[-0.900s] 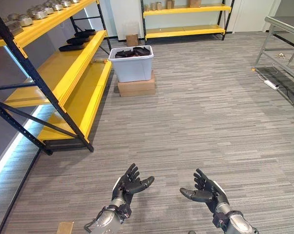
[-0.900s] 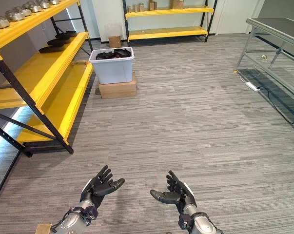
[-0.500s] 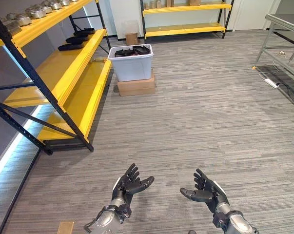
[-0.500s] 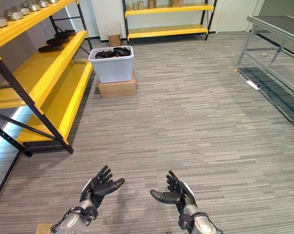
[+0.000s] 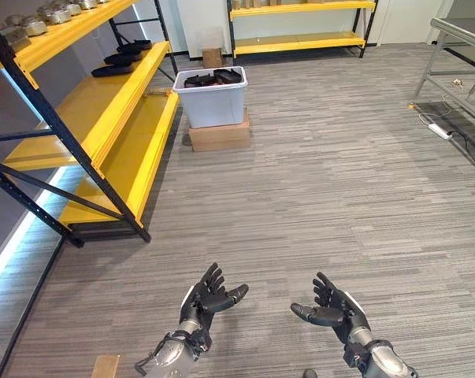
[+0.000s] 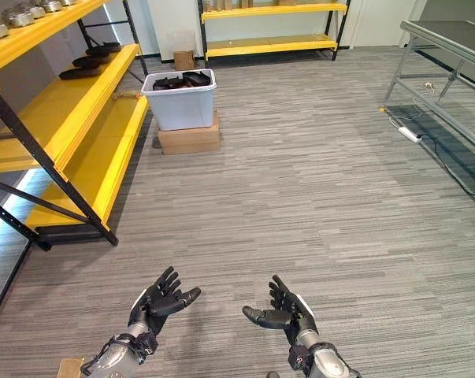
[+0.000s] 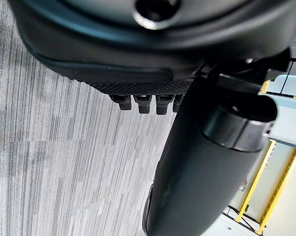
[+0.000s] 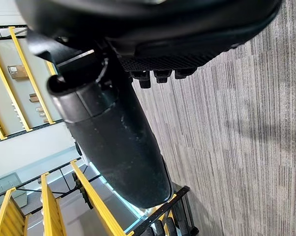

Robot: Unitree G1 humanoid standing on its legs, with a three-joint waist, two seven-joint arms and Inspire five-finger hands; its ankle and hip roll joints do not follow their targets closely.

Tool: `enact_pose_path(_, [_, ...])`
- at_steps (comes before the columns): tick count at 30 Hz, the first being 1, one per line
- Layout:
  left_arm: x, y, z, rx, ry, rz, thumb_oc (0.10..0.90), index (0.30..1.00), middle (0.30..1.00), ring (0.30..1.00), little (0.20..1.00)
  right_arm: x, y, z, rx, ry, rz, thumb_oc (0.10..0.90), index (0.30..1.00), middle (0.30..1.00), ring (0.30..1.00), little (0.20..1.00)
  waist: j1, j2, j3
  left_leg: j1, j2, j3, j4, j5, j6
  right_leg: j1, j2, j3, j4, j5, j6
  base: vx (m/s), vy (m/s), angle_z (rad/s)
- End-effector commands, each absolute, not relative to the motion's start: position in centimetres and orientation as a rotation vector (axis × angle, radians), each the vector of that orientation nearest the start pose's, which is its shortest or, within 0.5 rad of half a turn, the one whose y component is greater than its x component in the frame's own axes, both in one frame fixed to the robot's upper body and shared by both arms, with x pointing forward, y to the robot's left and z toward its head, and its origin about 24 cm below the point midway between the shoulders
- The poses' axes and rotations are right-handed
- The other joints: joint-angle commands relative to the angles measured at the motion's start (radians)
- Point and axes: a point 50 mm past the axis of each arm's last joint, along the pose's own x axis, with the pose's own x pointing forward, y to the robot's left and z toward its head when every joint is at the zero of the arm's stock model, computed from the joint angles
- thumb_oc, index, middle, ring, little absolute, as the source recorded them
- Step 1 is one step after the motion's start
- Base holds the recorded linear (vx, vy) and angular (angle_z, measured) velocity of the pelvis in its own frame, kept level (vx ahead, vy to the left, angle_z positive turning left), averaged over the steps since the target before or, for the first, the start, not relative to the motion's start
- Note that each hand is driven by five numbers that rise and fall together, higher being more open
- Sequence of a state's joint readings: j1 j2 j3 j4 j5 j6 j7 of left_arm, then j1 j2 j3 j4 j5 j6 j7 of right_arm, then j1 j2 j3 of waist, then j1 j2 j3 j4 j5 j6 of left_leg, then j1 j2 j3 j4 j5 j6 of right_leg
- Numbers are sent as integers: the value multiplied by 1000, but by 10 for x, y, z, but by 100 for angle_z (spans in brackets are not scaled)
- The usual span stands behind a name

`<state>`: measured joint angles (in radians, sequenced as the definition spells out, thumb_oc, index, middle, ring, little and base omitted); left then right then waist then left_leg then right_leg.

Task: Move parts from the plastic box to the shelf.

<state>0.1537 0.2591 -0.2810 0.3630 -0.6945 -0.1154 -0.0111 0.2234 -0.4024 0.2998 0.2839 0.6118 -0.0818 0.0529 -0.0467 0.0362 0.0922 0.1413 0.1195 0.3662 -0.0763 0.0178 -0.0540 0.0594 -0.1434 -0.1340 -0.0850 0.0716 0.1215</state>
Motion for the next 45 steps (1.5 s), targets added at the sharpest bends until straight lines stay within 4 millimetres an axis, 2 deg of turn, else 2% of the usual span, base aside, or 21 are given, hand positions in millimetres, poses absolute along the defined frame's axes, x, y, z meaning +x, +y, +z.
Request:
enact_pose_path(1, [227, 179, -20, -351, 200, -66, 900, 1000, 1000, 1000, 1000, 209, -183, -21, 256, 251, 155, 900, 1000, 1000, 1000, 1000, 13, -74, -17, -39, 48, -32, 93, -6, -37, -19, -101, -3, 120, -49, 41, 0, 0, 0])
enact_pose_path(10, [235, 177, -11, -337, 166, -90, 900, 1000, 1000, 1000, 1000, 218, -182, -15, 265, 221, 151, 900, 1000, 1000, 1000, 1000, 23, -82, -1, -99, 19, -50, 198, -82, -6, -46, -147, 13, 208, -45, 67, 38, 64, -1])
enact_pose_path(13, [237, 173, -10, -329, 163, -107, 900, 1000, 1000, 1000, 1000, 218, -183, -14, 269, 219, 139, 900, 1000, 1000, 1000, 1000, 16, -76, 12, -112, -17, -74, 206, -108, 24, -97, -182, 36, 320, 7, 87, 27, 155, 22])
enact_pose_path(16, [239, 171, -6, -323, 152, -118, 900, 1000, 1000, 1000, 1000, 216, -182, -14, 291, 213, 125, 900, 1000, 1000, 1000, 1000, -4, -50, 44, -88, -65, -93, 189, -134, 78, -240, -195, 111, 585, 149, 85, 36, 248, 27])
enact_pose_path(18, [239, 170, -5, -319, 146, -120, 900, 1000, 1000, 1000, 1000, 216, -182, -14, 294, 212, 119, 900, 1000, 1000, 1000, 1000, -11, -34, 57, -76, -64, -94, 178, -132, 86, -284, -188, 112, 641, 171, 84, 45, 185, 19])
enact_pose_path(20, [239, 170, -4, -319, 143, -126, 900, 1000, 1000, 1000, 1000, 215, -182, -15, 307, 215, 108, 900, 1000, 1000, 1000, 1000, -17, -19, 69, -45, -74, -84, 158, -143, 93, -337, -201, 65, 686, 146, 82, 147, 158, 1])
enact_pose_path(23, [241, 168, -4, -328, 142, -138, 900, 1000, 1000, 1000, 1000, 217, -182, -14, 334, 210, 107, 900, 1000, 1000, 1000, 1000, -39, -22, 63, -6, -100, -90, 140, -159, 77, -339, -166, 32, 510, 78, 70, 285, 0, 1])
enact_pose_path(24, [243, 166, -2, -331, 133, -149, 900, 1000, 1000, 1000, 1000, 218, -183, -14, 329, 207, 108, 900, 1000, 1000, 1000, 1000, -46, -37, 56, 26, -116, -89, 126, -177, 59, -335, -168, 12, 323, 77, 74, 268, -77, 3])
enact_pose_path(25, [243, 166, -2, -331, 134, -149, 900, 1000, 1000, 1000, 1000, 217, -184, -14, 328, 207, 107, 900, 1000, 1000, 1000, 1000, -48, -33, 60, 33, -111, -91, 125, -180, 58, -325, -164, 7, 319, 76, 75, 289, -103, 14])
enact_pose_path(27, [246, 162, 0, -335, 122, -162, 900, 1000, 1000, 1000, 1000, 219, -185, -13, 318, 204, 104, 900, 1000, 1000, 1000, 1000, -58, -43, 47, 79, -112, -94, 127, -198, 20, -355, -190, -26, 90, 155, 106, 323, -133, 38])
enact_pose_path(30, [246, 161, -1, -337, 123, -173, 900, 1000, 1000, 1000, 1000, 218, -187, -12, 296, 205, 107, 900, 1000, 1000, 1000, 1000, -65, -45, 48, 116, -105, -94, 141, -216, 5, -353, -194, -45, 43, 178, 117, 282, -126, 24])
enact_pose_path(33, [241, 158, -9, -357, 154, -178, 900, 1000, 1000, 1000, 1000, 214, -190, -14, 288, 219, 107, 900, 1000, 1000, 1000, 1000, -81, -46, 25, 167, -90, -112, 174, -229, -13, -336, -149, -7, 68, 175, 100, 370, -184, 25])
enact_pose_path(35, [239, 155, -10, -378, 159, -180, 900, 1000, 1000, 1000, 1000, 212, -193, -17, 284, 230, 101, 900, 1000, 1000, 1000, 1000, -84, -33, 20, 177, -67, -128, 206, -207, -32, -329, -121, 13, 87, 176, 83, 315, -202, 34])
enact_pose_path(37, [237, 155, -12, -395, 162, -164, 900, 1000, 1000, 1000, 1000, 214, -194, -14, 277, 220, 109, 900, 1000, 1000, 1000, 1000, -79, -12, 14, 168, -29, -143, 262, -130, -59, -326, -73, 0, 126, 146, 49, 260, -247, 12])
enact_pose_path(39, [236, 156, -12, -410, 158, -155, 900, 1000, 1000, 1000, 1000, 217, -196, -10, 262, 205, 121, 900, 1000, 1000, 1000, 1000, -73, -1, 13, 131, -4, -169, 350, -10, -88, -320, -40, -18, 159, 105, 12, 201, -228, -35])
enact_pose_path(40, [236, 156, -12, -410, 158, -155, 900, 1000, 1000, 1000, 1000, 217, -196, -10, 262, 205, 121, 900, 1000, 1000, 1000, 1000, -73, -1, 13, 131, -4, -169, 350, -10, -88, -320, -40, -18, 159, 105, 12, 166, -197, -28])
enact_pose_path(41, [236, 157, -11, -411, 158, -148, 900, 1000, 1000, 1000, 1000, 217, -198, -9, 248, 207, 126, 900, 1000, 1000, 1000, 1000, -76, -2, 9, 112, 8, -182, 381, 46, -98, -313, -24, -21, 172, 76, -11, 319, -452, -18])
enact_pose_path(42, [237, 157, -11, -425, 157, -134, 900, 1000, 1000, 1000, 1000, 216, -200, -10, 245, 210, 112, 900, 1000, 1000, 1000, 1000, -63, -28, 21, -31, 45, -226, 697, 224, -125, -250, 24, -6, 173, -8, -89, 314, -454, 7])
enact_pose_path(43, [237, 158, -11, -424, 157, -134, 900, 1000, 1000, 1000, 1000, 216, -200, -10, 245, 210, 113, 900, 1000, 1000, 1000, 1000, -65, -30, 19, -36, 43, -228, 698, 226, -125, -253, 21, -7, 172, -6, -88, 440, -670, -1])
enact_pose_path(44, [240, 156, -8, -429, 152, -136, 900, 1000, 1000, 1000, 1000, 215, -209, -9, 225, 204, 74, 900, 1000, 1000, 1000, 1000, -31, -82, 70, -163, 52, -202, 942, 205, -104, -183, 20, 5, 168, -56, -131, 196, -313, -3])
enact_pose_path(45, [240, 156, -8, -429, 152, -136, 900, 1000, 1000, 1000, 1000, 215, -209, -9, 225, 204, 74, 900, 1000, 1000, 1000, 1000, -30, -79, 72, -164, 55, -202, 948, 201, -104, -183, 23, 5, 169, -57, -131, 291, -377, -16])
